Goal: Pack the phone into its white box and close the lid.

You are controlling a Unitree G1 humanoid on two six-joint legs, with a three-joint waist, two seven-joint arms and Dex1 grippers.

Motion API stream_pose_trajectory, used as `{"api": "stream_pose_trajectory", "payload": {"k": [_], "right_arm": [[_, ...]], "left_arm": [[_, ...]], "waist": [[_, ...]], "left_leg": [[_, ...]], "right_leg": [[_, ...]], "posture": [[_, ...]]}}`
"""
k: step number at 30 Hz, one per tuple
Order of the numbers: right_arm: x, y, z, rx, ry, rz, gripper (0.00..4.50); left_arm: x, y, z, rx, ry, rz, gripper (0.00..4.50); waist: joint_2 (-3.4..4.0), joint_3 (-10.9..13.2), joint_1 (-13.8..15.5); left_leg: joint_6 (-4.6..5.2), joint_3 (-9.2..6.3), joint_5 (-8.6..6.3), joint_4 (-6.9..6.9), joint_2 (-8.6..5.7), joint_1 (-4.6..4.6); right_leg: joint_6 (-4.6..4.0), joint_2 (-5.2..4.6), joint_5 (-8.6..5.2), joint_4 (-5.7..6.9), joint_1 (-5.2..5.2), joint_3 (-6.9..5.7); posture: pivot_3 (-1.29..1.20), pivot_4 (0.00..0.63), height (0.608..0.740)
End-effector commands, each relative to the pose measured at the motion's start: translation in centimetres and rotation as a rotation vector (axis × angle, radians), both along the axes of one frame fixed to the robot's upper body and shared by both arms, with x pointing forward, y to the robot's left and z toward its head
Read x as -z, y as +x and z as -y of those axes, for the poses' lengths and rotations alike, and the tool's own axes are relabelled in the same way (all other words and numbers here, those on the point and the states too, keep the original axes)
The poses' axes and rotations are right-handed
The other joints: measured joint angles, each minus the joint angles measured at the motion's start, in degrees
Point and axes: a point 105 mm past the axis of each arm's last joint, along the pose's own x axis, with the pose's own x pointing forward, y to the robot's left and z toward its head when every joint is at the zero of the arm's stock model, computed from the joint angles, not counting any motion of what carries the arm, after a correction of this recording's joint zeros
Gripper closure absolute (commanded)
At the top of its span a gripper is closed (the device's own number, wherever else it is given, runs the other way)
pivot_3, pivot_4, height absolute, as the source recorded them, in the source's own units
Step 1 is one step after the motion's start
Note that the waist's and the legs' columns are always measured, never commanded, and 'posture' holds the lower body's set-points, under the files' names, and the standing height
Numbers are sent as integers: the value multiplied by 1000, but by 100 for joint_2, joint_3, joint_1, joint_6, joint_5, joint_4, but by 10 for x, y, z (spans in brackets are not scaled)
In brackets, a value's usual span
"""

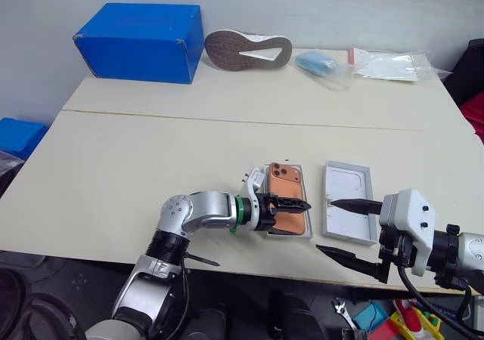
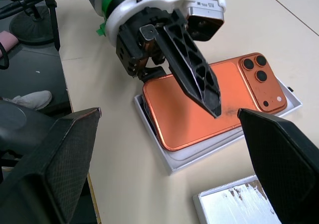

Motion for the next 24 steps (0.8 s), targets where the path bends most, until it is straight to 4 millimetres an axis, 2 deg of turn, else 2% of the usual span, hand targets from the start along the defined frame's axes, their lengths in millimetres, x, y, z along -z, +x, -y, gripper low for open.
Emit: {"api": "stream_pose_trajectory", "payload": {"k": [1, 7, 12, 21, 24], "right_arm": [[-6, -1, -4, -33, -11, 36, 0], [-4, 1, -6, -35, -6, 44, 0], [-4, 2, -7, -34, -1, 53, 0], [-1, 2, -10, -24, 7, 59, 0], [0, 2, -10, -20, 10, 59, 0]], "left_arm": [[-7, -6, -9, 43, -38, 33, 13], [-15, 3, -19, 37, -26, 64, 13], [-20, 2, -12, 72, -16, 78, 13], [-17, 1, -9, 122, 146, 147, 13], [-31, 1, -1, 131, 87, 176, 13]], "waist": [[0, 0, -7], [0, 0, -17], [0, 0, -12], [-1, 1, -6], [-1, 1, -15]], "left_leg": [[0, 0, 0, 0, 0, 1], [-2, 1, 1, -2, 0, 6], [-2, 1, 1, -2, 0, 6], [-3, 0, 1, -2, 0, 6], [-4, 1, 2, -2, 0, 6]], "right_leg": [[0, 0, 0, 1, 0, 0], [0, 1, 0, 3, 3, 2], [0, 1, 0, 3, 3, 1], [0, 0, 0, 2, 3, 2], [0, 0, 0, 4, 3, 3]], "posture": [[0, 150, 740], [0, 150, 740], [0, 150, 740], [0, 150, 740], [0, 150, 740]]}}
